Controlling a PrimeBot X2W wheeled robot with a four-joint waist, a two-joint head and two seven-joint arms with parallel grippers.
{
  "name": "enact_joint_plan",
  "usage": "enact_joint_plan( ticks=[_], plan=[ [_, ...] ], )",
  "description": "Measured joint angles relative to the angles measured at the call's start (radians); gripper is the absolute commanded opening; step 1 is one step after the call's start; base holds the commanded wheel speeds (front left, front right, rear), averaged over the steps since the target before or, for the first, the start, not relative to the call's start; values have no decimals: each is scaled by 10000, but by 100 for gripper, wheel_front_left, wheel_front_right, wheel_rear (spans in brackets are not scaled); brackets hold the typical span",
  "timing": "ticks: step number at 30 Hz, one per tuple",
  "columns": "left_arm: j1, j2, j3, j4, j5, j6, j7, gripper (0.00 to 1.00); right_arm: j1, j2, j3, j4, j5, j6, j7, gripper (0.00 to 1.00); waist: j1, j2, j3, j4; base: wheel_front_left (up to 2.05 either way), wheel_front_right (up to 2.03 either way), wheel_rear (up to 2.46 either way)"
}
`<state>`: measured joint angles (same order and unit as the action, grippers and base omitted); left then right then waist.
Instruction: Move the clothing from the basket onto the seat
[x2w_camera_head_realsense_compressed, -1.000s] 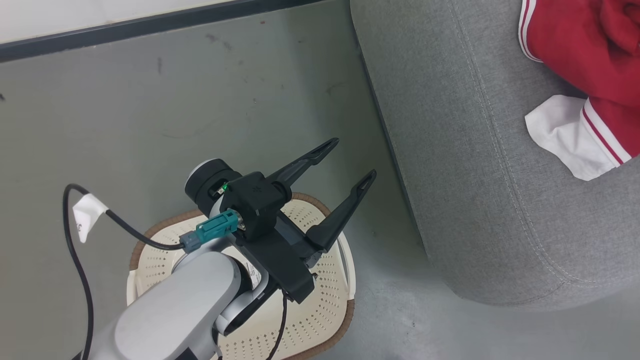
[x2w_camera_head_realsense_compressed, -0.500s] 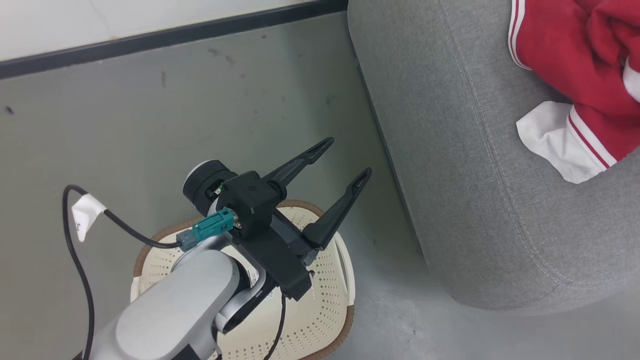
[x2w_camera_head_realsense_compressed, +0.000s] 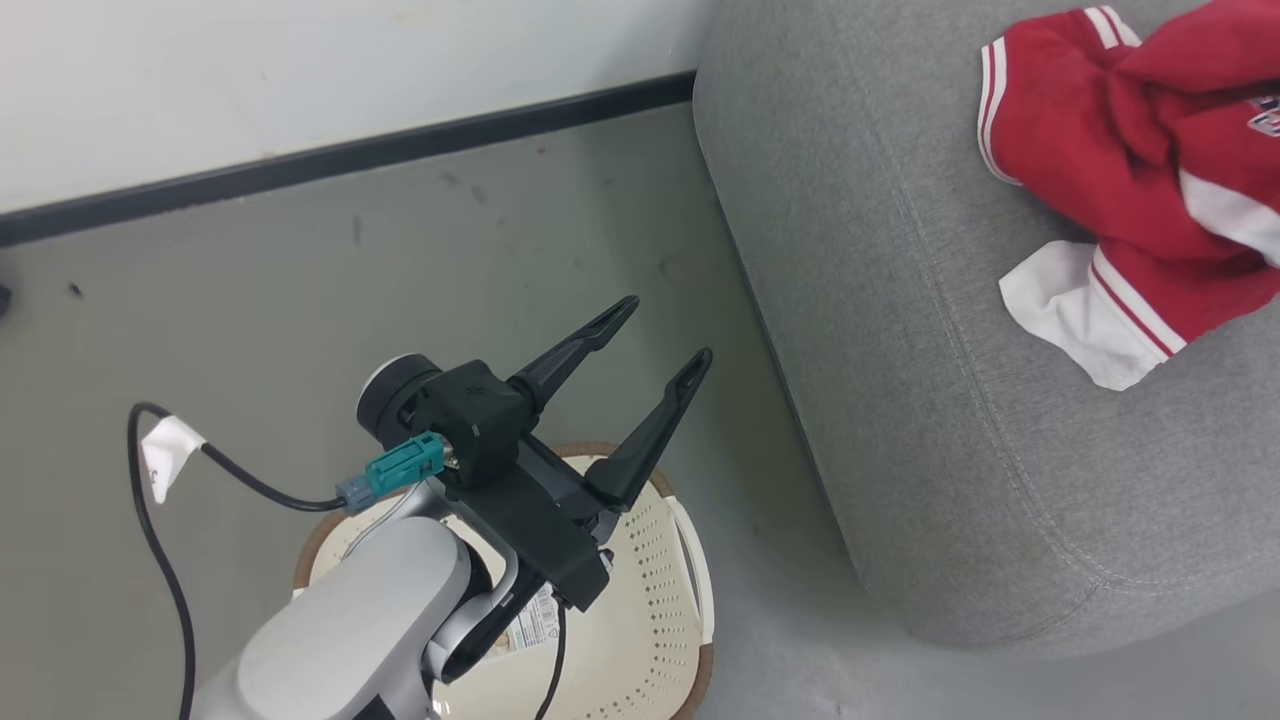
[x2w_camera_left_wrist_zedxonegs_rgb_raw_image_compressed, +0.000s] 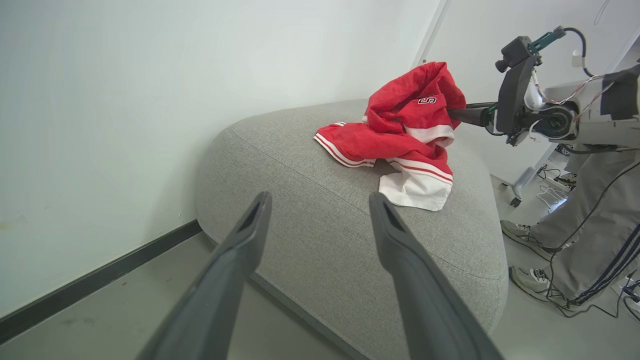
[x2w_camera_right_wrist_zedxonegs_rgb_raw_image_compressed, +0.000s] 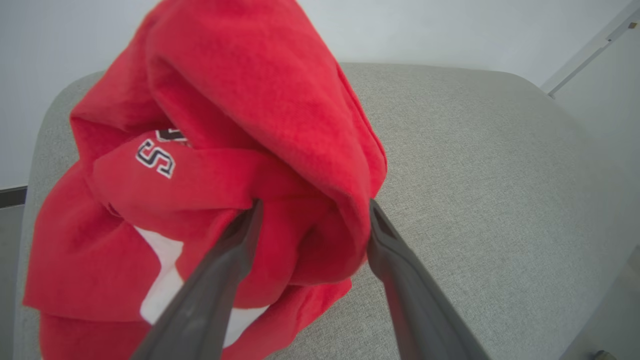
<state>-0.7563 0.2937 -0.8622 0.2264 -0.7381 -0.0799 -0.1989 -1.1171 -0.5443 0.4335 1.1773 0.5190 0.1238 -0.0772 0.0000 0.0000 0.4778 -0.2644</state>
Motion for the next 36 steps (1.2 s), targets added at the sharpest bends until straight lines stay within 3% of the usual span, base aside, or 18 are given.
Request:
enact_joint_plan(
  ticks=[4, 11, 23, 36],
  plan=[
    [165, -10, 79, 232, -92, -6, -119, 100, 103, 125, 520, -228, -161, 10, 69, 100, 0, 0, -374, -15, 0, 0, 0],
    [722, -134, 209, 502, -284, -10, -320, 100, 931, -412, 1166, -677, -192, 10, -40, 100, -1, 0, -1189, 31, 0, 0, 0],
    [1611, -142, 546, 606, -619, 4, -451, 100, 2409, -759, 1087, -1873, 499, 10, -1160, 100, -2, -1, -2297, 271, 0, 0, 0],
    [2721, -84, 1162, 508, -794, 376, -504, 100, 4631, -855, 591, -4658, 1363, 10, -1718, 100, -2, -2, -3226, 1004, 0, 0, 0]
  ],
)
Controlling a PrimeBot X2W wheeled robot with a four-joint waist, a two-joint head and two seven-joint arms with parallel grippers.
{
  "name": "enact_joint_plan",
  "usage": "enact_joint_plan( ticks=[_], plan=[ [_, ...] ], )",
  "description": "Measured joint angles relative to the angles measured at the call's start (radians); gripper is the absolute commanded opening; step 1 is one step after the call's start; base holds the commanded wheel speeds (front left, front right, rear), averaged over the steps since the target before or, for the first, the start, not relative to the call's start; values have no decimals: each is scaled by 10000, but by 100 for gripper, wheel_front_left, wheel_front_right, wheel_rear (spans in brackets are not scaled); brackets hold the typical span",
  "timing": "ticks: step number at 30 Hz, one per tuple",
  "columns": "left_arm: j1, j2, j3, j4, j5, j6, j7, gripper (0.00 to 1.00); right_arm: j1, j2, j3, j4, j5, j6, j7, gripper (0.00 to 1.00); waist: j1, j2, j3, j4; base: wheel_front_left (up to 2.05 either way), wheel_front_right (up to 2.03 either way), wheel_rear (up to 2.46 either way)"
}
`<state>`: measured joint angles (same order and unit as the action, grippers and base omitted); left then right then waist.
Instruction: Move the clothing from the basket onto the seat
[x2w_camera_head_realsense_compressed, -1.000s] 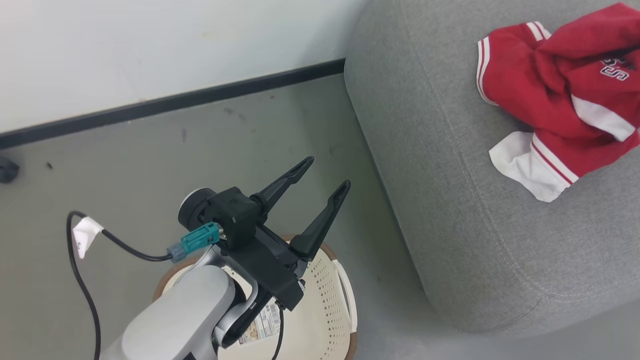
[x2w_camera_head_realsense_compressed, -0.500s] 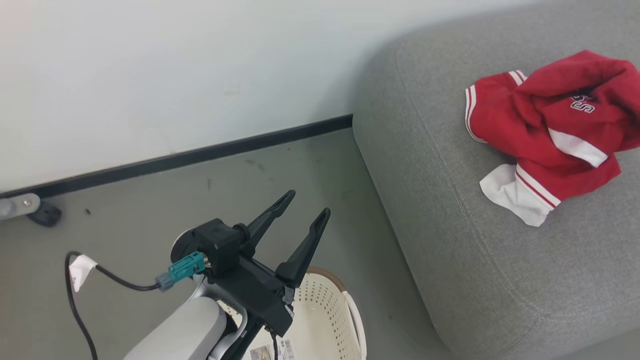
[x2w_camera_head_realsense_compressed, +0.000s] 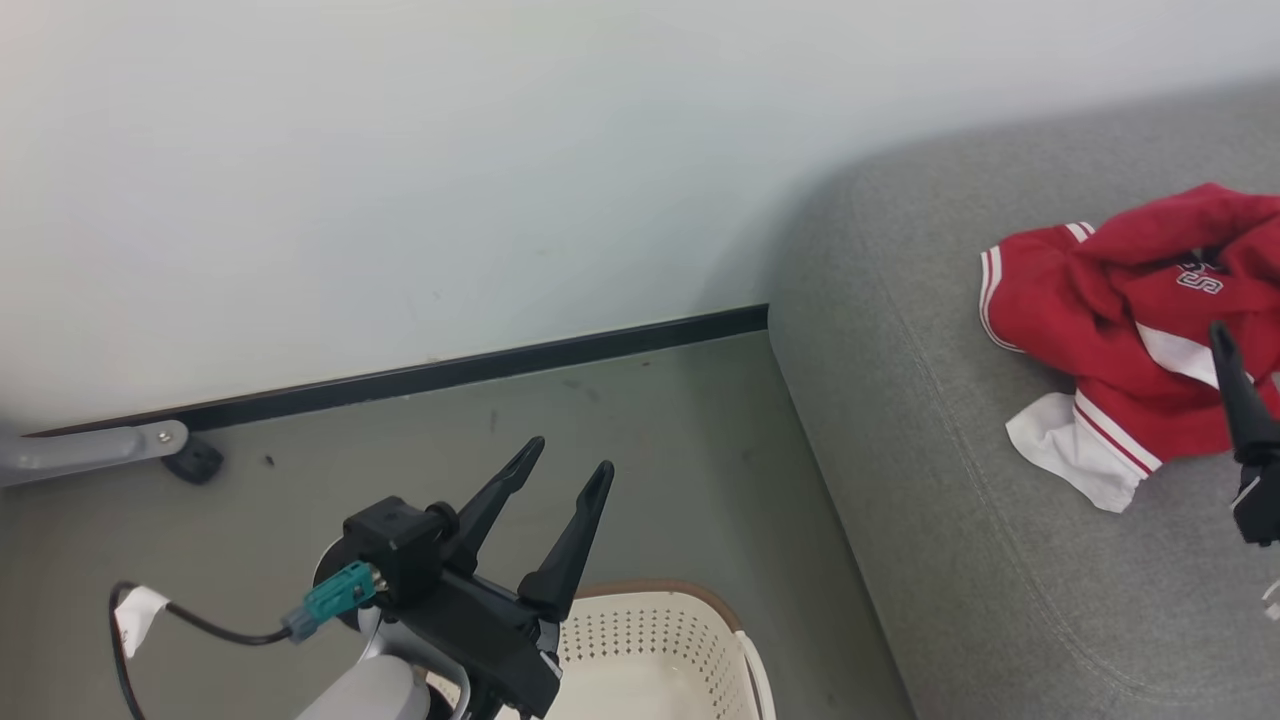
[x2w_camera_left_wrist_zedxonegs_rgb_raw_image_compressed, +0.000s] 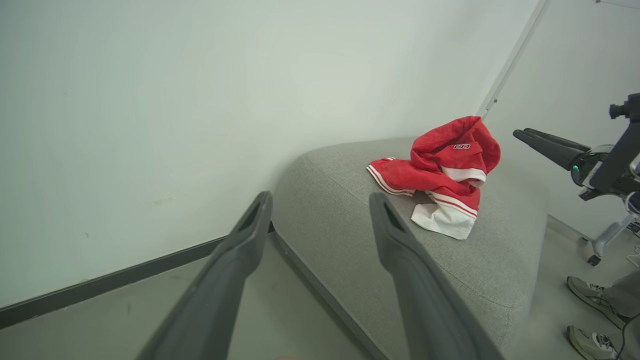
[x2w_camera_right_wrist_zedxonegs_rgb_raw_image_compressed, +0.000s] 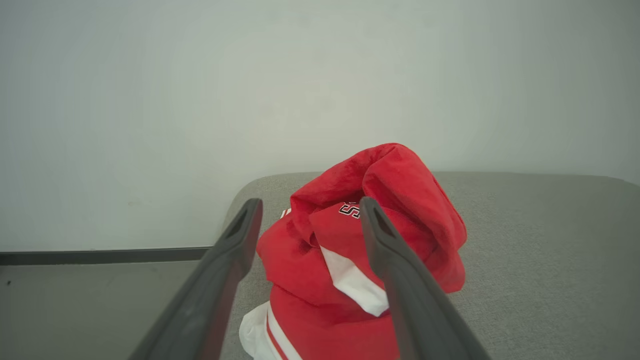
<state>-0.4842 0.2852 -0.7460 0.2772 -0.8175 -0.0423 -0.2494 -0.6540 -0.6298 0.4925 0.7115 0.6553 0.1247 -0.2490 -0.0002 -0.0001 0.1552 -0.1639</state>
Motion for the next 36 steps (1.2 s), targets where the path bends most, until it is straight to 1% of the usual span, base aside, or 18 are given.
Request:
enact_joint_plan(
  ticks=[6, 9, 13, 19, 23, 28, 32, 36],
  plan=[
    [556, 109, 286, -201, -82, 171, -2, 100, 993, 77, -337, -1549, 244, -21, -6, 100, 1, 0, -270, 427, 0, 0, 0],
    [857, 150, 460, -257, -88, 263, -2, 100, 1525, 144, -570, -2345, 295, -134, -6, 100, 1, 0, -381, 635, 0, 0, 0],
    [1151, 127, 899, -364, -219, 495, -4, 100, 2395, 311, -878, -3294, 318, -470, -33, 100, 1, 0, -510, 931, 0, 0, 0],
    [1645, 119, 1411, -560, -295, 826, -4, 100, 3437, 663, -993, -4548, 276, -525, -36, 100, 2, 0, -735, 1330, 0, 0, 0],
    [2008, 213, 1824, -594, -142, 1076, -4, 100, 3849, 1072, -980, -4857, 186, -591, -36, 100, 2, 0, -908, 1499, 0, 0, 0],
    [2704, 299, 2462, -700, 69, 1296, -4, 100, 4396, 1555, -1039, -5241, -40, -825, -36, 100, 1, 0, -1085, 1583, 0, 0, 0],
    [2960, 272, 2809, -736, 217, 1354, -4, 100, 4865, 1885, -1352, -5509, -150, -1049, -38, 100, 2, 1, -1125, 1626, 0, 0, 0],
    [3268, 228, 3179, -811, 376, 1406, -4, 100, 5227, 2173, -1473, -5718, -328, -1164, -46, 100, 2, 1, -1136, 1640, 0, 0, 0]
  ],
)
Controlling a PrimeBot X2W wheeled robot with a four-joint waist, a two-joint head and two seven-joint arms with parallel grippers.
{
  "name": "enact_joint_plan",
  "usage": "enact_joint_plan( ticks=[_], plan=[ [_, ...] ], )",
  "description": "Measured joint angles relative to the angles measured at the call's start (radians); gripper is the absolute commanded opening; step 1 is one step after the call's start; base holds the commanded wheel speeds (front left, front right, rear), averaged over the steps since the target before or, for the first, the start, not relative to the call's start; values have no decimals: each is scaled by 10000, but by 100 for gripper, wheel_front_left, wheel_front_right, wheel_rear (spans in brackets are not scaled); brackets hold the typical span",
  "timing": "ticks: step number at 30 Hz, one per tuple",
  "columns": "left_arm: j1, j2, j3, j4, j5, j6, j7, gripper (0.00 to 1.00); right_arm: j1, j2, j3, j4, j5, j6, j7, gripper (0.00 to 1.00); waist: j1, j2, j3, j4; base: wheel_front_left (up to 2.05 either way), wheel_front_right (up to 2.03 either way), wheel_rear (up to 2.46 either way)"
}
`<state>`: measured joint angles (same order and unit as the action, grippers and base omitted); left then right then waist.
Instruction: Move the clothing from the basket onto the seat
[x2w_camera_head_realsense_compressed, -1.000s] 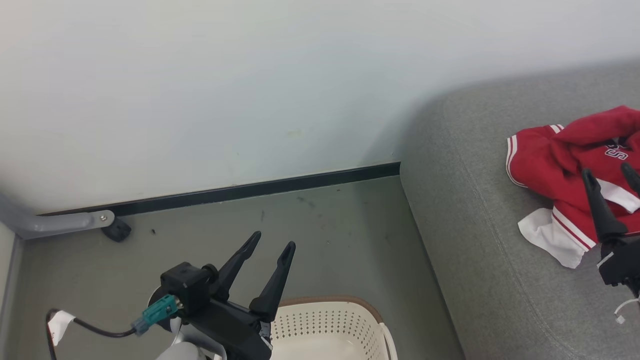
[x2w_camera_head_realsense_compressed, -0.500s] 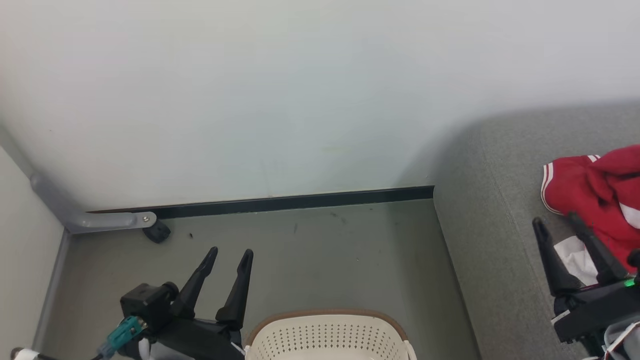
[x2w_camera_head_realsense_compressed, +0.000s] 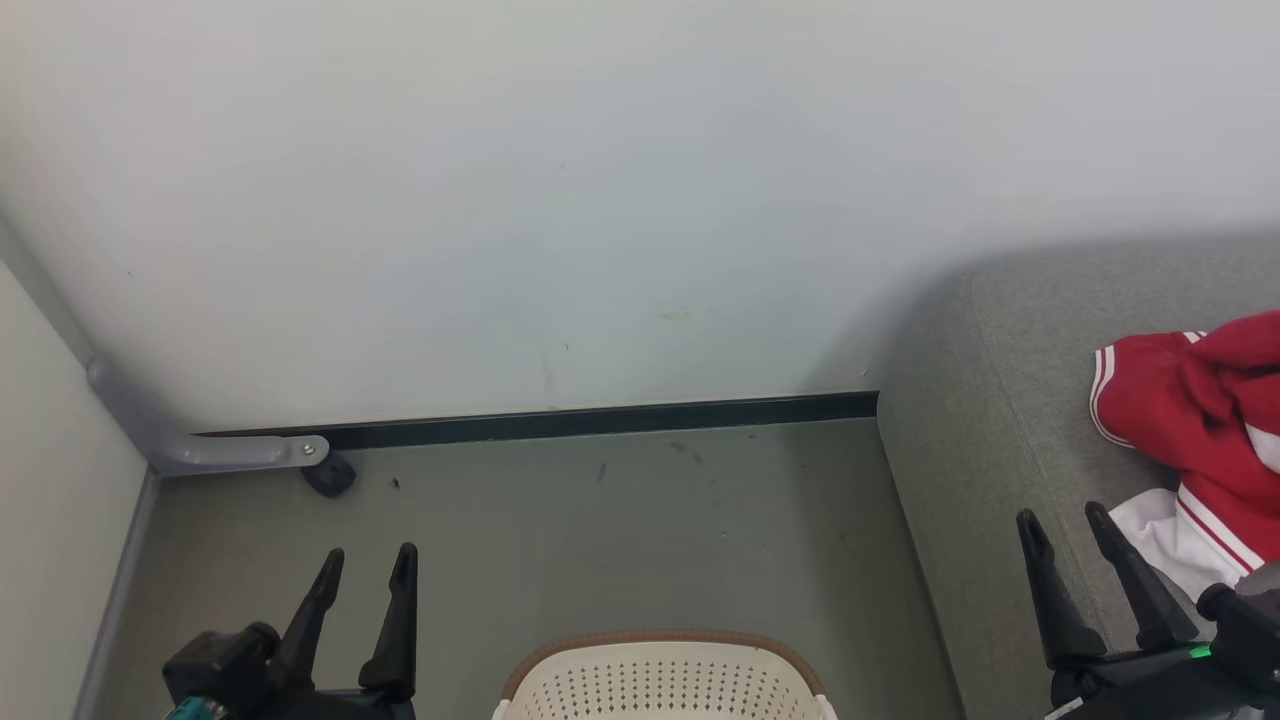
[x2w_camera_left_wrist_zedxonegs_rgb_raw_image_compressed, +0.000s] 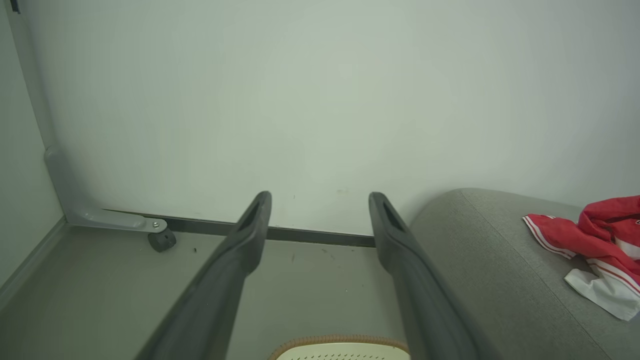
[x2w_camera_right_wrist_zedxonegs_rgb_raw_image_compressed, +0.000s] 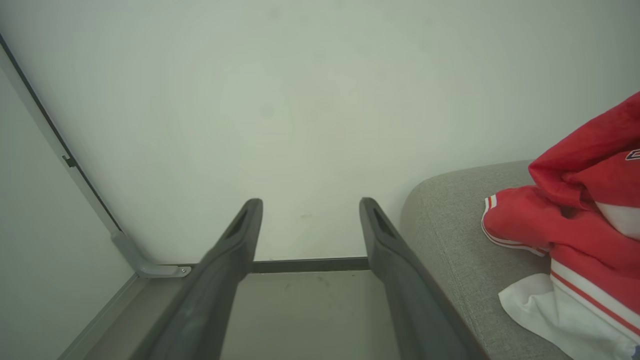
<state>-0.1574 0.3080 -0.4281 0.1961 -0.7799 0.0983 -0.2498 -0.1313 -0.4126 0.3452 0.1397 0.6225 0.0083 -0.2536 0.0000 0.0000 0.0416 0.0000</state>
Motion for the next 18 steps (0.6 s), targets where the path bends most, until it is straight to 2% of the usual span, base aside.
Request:
enact_joint_plan(
  ticks=[5, 18],
  plan=[
    [149, -339, 531, -63, 504, 159, 0, 100, 312, 328, -69, -107, -81, 2, 0, 100, 0, 0, -38, 42, 0, 0, 0],
    [549, -752, 1340, -251, 1724, 211, 0, 100, 574, 685, -487, -357, -692, 2, 0, 100, 0, 0, 40, 60, 0, 0, 0]
  ],
)
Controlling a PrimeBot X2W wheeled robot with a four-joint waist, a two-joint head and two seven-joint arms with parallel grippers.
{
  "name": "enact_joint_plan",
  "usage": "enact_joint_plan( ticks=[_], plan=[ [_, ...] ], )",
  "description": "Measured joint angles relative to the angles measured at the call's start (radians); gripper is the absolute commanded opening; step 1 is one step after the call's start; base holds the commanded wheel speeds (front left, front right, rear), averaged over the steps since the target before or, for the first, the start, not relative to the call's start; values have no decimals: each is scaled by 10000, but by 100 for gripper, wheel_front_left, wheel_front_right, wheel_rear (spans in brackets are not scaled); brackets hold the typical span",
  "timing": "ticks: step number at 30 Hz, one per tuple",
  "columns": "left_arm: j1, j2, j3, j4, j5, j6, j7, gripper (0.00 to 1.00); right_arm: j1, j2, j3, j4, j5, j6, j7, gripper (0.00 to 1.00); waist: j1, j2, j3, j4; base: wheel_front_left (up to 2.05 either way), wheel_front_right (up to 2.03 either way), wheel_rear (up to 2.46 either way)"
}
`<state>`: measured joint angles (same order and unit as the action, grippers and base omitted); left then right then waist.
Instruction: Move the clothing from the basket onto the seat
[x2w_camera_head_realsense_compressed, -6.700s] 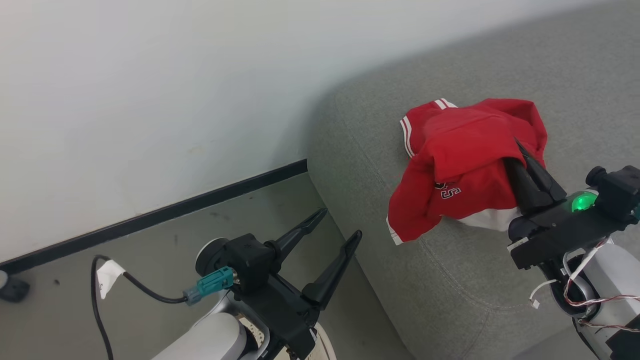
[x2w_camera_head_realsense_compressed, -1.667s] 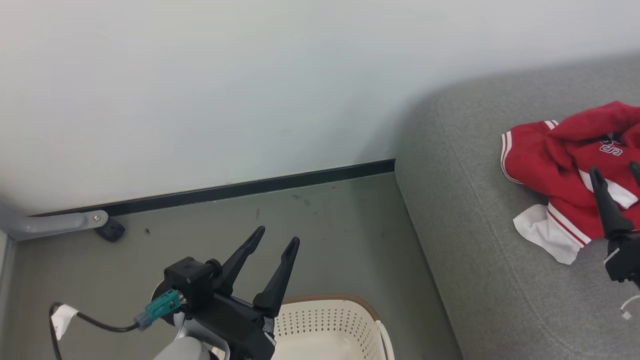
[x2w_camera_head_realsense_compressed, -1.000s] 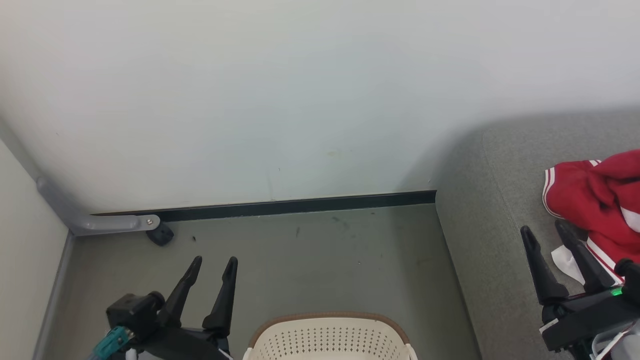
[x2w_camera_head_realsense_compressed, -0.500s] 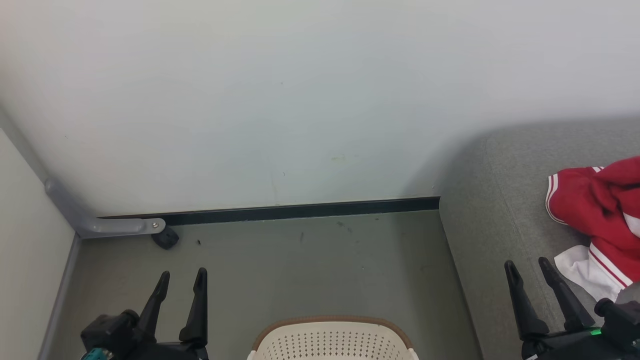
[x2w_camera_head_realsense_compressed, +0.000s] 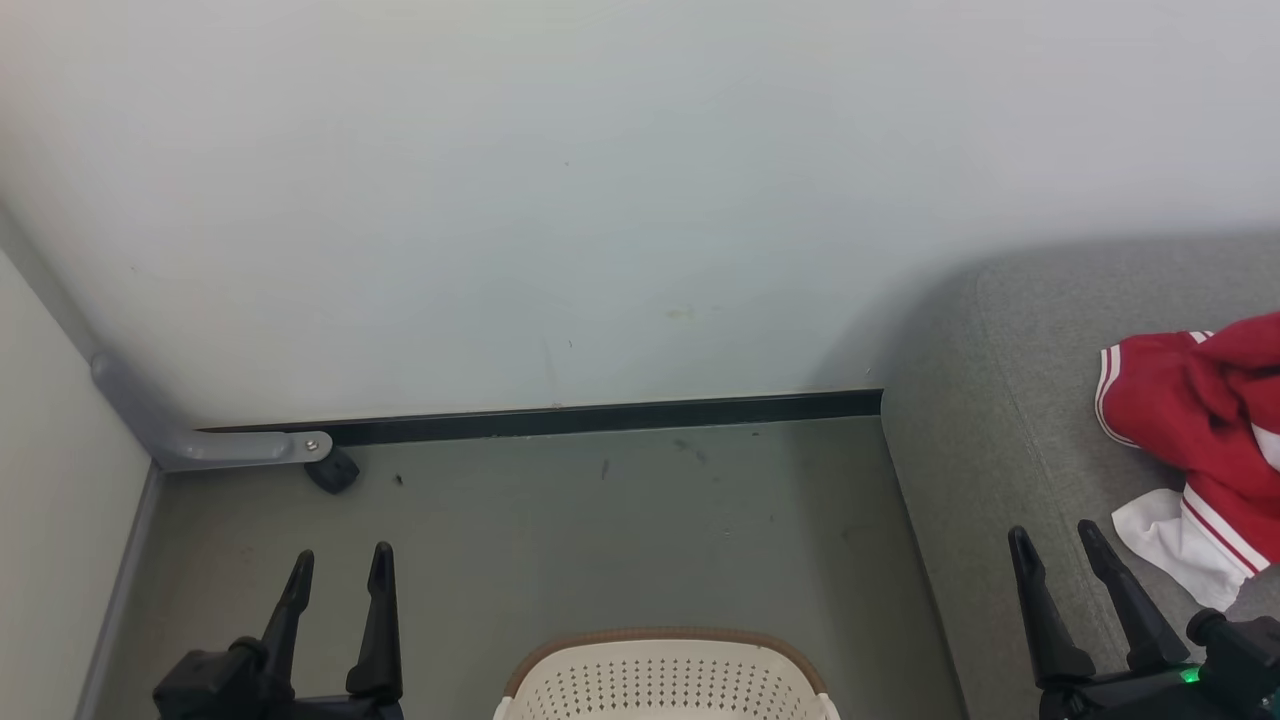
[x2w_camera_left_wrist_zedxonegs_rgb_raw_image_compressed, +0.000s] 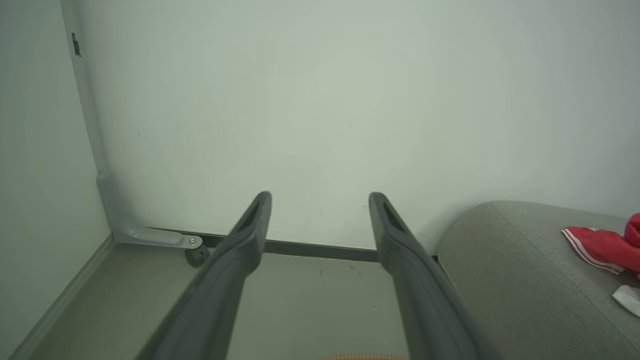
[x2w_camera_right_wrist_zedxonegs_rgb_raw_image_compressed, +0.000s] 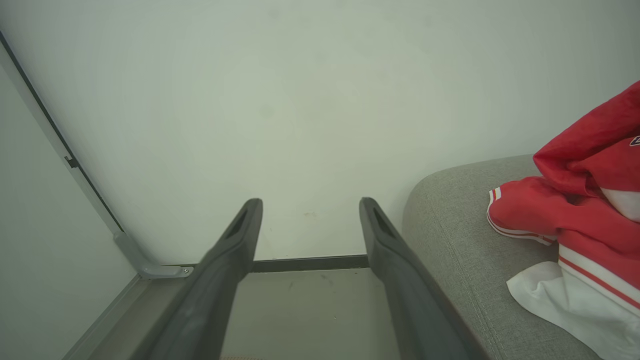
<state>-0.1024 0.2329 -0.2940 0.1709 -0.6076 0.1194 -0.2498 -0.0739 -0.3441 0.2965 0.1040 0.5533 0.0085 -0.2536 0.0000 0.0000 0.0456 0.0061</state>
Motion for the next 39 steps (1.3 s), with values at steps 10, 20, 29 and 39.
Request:
enact_joint_plan(
  ticks=[10, 20, 29, 39],
  plan=[
    [137, -320, 364, -226, 495, 38, 0, 100, 31, 207, -295, 73, -322, 38, 0, 100, 0, 0, 83, -70, 0, 0, 0],
    [244, -493, 562, -270, 729, -52, 0, 100, 29, 320, -497, 199, -502, 194, 0, 100, 0, 0, 118, -88, 0, 0, 0],
    [270, -635, 769, -265, 832, -236, 0, 100, 28, 491, -669, 290, -614, 332, 0, 100, 0, 0, 134, -88, 0, 0, 0],
    [289, -805, 943, -261, 1164, -412, 0, 100, 28, 619, -846, 320, -792, 445, 0, 100, 0, 0, 164, -94, 0, 0, 0]
  ],
)
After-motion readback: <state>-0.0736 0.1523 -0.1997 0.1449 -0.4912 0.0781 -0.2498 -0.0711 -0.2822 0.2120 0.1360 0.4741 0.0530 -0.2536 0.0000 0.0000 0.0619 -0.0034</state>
